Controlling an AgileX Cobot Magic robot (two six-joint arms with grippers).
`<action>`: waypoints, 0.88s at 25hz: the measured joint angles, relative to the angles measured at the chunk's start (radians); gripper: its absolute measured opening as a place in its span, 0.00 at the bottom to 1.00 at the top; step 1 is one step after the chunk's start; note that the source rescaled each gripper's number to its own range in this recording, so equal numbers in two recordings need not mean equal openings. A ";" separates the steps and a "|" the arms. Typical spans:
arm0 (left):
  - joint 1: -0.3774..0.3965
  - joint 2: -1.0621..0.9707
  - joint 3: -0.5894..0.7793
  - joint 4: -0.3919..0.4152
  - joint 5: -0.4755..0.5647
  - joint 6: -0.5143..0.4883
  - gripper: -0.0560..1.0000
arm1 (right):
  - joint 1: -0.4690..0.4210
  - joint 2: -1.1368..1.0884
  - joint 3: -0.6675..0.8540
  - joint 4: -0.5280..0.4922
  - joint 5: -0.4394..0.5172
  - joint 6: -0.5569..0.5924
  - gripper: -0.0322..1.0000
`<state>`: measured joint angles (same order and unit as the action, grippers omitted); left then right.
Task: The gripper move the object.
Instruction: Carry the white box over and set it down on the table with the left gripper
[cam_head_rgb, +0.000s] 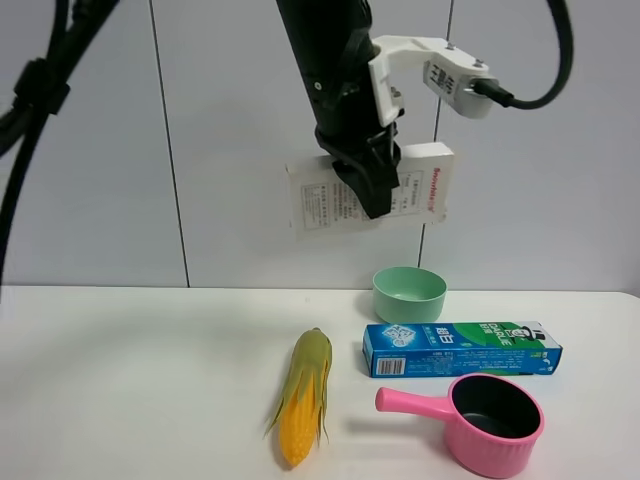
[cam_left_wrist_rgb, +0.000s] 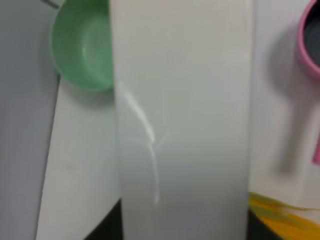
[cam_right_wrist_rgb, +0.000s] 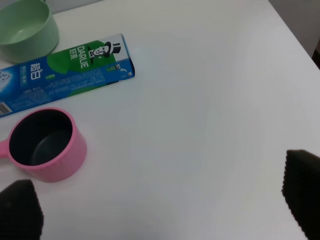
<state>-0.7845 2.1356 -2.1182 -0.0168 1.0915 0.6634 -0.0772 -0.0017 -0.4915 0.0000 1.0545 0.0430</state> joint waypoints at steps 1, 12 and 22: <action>-0.008 0.018 -0.021 -0.004 0.003 0.002 0.05 | 0.000 0.000 0.000 0.000 0.000 0.000 1.00; -0.082 0.225 -0.217 -0.030 0.050 -0.004 0.05 | 0.000 0.000 0.000 0.000 0.000 0.000 1.00; -0.097 0.328 -0.220 -0.041 0.009 0.014 0.05 | 0.000 0.000 0.000 0.000 0.000 0.000 1.00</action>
<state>-0.8810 2.4631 -2.3383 -0.0582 1.1007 0.6777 -0.0772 -0.0017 -0.4915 0.0000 1.0545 0.0430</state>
